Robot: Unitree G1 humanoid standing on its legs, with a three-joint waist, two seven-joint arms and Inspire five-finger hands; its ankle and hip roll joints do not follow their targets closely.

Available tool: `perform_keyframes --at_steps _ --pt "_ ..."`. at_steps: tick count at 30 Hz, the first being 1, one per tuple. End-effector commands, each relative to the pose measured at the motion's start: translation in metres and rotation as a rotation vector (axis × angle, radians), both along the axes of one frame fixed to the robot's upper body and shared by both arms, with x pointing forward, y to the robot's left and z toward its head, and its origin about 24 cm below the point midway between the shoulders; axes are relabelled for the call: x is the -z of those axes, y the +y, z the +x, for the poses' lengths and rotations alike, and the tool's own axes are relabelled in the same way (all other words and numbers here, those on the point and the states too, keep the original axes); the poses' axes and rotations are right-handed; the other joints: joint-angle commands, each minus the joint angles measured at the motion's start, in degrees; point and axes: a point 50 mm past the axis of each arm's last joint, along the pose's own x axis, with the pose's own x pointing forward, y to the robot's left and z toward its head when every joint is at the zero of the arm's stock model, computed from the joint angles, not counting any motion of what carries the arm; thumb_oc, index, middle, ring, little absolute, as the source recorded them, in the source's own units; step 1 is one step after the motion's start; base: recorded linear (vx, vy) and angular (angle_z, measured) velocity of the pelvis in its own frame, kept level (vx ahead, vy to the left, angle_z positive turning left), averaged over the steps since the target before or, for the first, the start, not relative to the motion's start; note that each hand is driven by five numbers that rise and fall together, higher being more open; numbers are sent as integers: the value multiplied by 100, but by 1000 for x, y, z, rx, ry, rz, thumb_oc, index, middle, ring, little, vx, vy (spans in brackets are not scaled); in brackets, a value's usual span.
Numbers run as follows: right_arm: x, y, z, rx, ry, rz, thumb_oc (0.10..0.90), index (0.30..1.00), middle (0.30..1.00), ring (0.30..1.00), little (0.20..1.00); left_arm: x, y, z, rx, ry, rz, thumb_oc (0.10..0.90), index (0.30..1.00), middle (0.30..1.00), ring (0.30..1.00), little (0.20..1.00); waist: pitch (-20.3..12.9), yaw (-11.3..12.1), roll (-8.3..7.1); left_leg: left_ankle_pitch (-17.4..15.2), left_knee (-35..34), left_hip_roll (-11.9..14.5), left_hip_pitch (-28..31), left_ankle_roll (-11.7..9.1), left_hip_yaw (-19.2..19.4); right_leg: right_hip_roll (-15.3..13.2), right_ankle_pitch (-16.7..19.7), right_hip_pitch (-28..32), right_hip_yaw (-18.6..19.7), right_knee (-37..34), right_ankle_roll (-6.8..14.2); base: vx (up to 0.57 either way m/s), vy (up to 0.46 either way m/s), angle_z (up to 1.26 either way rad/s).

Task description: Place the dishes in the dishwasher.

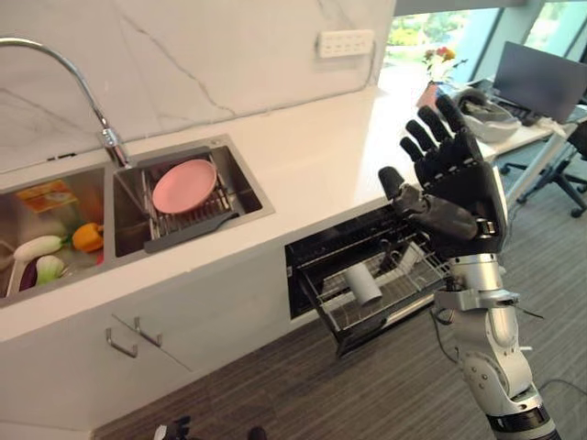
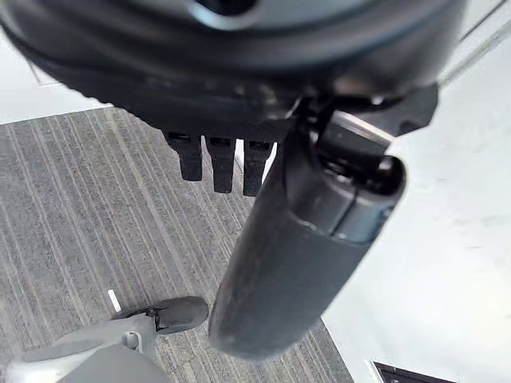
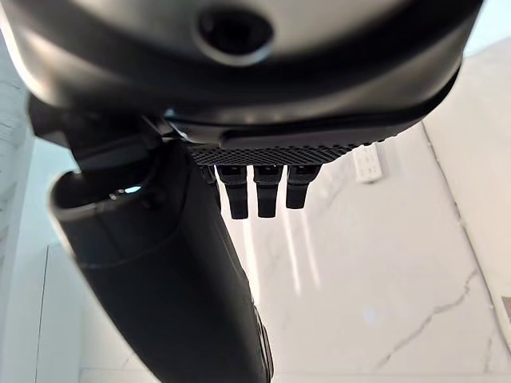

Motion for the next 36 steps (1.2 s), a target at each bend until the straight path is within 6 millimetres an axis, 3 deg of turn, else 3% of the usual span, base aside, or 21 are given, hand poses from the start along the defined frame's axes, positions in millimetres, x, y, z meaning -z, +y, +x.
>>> perform_keyframes --at_steps 1,2,3,4,9,10,11,13,15,16,17,18,19,20,21,22,23,26,30,32,36 --pt "-61 -15 -13 113 -331 -50 800 900 900 900 900 -13 36 17 -9 7 122 800 900 900 900 900 374 -45 -203 205 209 169 -485 -178 1417 -413 -741 439 -288 79 200 -71 77 128" --pt "-63 -17 -13 130 -335 -58 800 900 900 900 900 -9 37 4 -2 67 129 800 900 900 900 900 272 -158 -151 142 196 181 -495 -57 2150 -423 -755 440 -452 79 220 -11 136 193" --pt "-64 -16 -12 125 -339 -68 800 900 900 900 900 -3 38 -18 18 177 123 800 900 900 900 900 159 -181 -87 10 140 124 -425 43 2388 -424 -790 470 -533 79 250 174 277 191" --pt "-65 -12 -8 131 -332 -108 800 900 900 900 900 1 38 -46 168 306 150 800 900 900 900 900 28 -89 -37 -53 63 -68 -446 106 2108 -560 -754 556 -662 79 307 198 240 150" --pt "-67 -12 -8 166 -352 -149 800 900 900 900 900 7 29 -76 213 401 106 800 900 900 900 900 -129 0 -85 -292 26 -336 -192 259 1949 -1034 -556 691 -777 311 430 208 193 21" --pt "-67 -12 -8 166 -352 -149 800 900 900 900 900 7 29 -77 213 401 106 800 900 900 900 900 -127 -2 -93 -296 26 -350 -188 267 1950 -1051 -564 689 -777 327 440 212 252 25" --pt "-65 -11 -7 181 -349 -147 800 900 900 900 900 7 28 -69 254 386 117 800 900 900 900 900 -141 50 -82 -430 26 -514 -69 378 1838 -1385 -479 628 -796 856 433 181 243 26" --pt "-64 -10 -9 209 -356 -185 800 900 900 900 900 5 22 -35 338 301 137 800 900 900 900 900 -41 -54 -89 -575 26 -756 70 504 1673 -1719 -69 503 -709 1521 421 158 255 69" --pt "-64 -9 -7 263 -356 -254 800 900 900 900 900 1 19 -5 405 243 150 800 900 900 900 900 35 -237 -18 -681 26 -903 179 635 1470 -1837 171 291 -468 2369 313 71 170 134" --pt "-64 -9 -7 264 -357 -254 800 900 900 900 900 1 19 -4 405 242 149 800 900 900 900 900 43 -238 -22 -684 26 -914 176 643 1470 -1856 151 262 -452 2421 321 73 123 94" --pt "-63 -7 -1 282 -343 -264 800 900 900 900 900 1 14 5 435 238 132 800 900 900 900 900 80 -337 14 -711 26 -923 223 685 1393 -1745 146 37 -173 2818 284 104 115 65" --pt "-62 -8 -2 291 -338 -247 800 900 900 900 900 1 10 5 535 261 158 800 900 900 900 900 130 -681 123 -792 26 -837 354 659 1213 -917 -545 -455 712 3012 101 97 103 39" --pt "-62 -8 -2 291 -337 -248 800 900 900 900 900 2 10 5 536 261 158 800 900 900 900 900 118 -656 141 -777 26 -805 333 647 1235 -886 -532 -493 728 3020 74 112 88 19" --pt "-62 -6 -2 286 -341 -243 800 900 900 900 900 1 4 15 617 252 165 800 900 900 900 900 168 -825 204 -839 26 -749 429 612 1196 -470 -906 -846 1016 2991 -11 86 33 33" --pt "-64 -3 -1 273 -352 -237 800 900 900 900 900 -1 3 22 641 237 168 800 900 900 900 900 218 -884 219 -847 26 -761 496 595 1206 -336 -879 -1145 954 2815 -22 155 6 29" --pt "-67 2 2 258 -362 -227 800 900 900 900 900 -1 1 25 652 241 157 800 900 900 900 900 289 -865 193 -873 26 -763 552 561 1242 -316 -834 -1199 777 2570 -38 110 -85 -19" --pt "-59 -3 -2 275 -340 -222 800 900 900 900 900 3 0 12 614 268 124 800 900 900 900 900 352 -810 145 -860 26 -697 668 560 1241 -385 -886 -949 652 2448 44 75 -121 -59" --pt "-55 -12 -4 312 -320 -255 800 900 900 900 900 6 1 -3 583 288 122 800 900 900 900 900 255 -688 77 -844 26 -658 687 530 1327 -324 -946 -539 657 1807 80 30 -118 7" --pt "-55 -16 -5 330 -323 -241 800 900 900 900 900 6 0 -5 616 294 125 800 900 900 900 900 123 -618 94 -832 26 -550 767 473 1513 -203 -852 -168 596 1164 73 44 -108 -21" --pt "-56 -17 -6 329 -329 -247 800 900 900 900 900 2 -5 16 714 248 155 800 900 900 900 900 24 -685 87 -825 26 -477 822 421 1543 -71 -823 40 670 818 57 71 -150 -34" --pt "-57 -17 -5 335 -326 -307 800 900 900 900 900 -3 -7 30 854 238 209 800 900 900 900 900 17 -805 95 -808 26 -352 921 337 1693 82 -734 172 821 527 32 18 -123 -22"
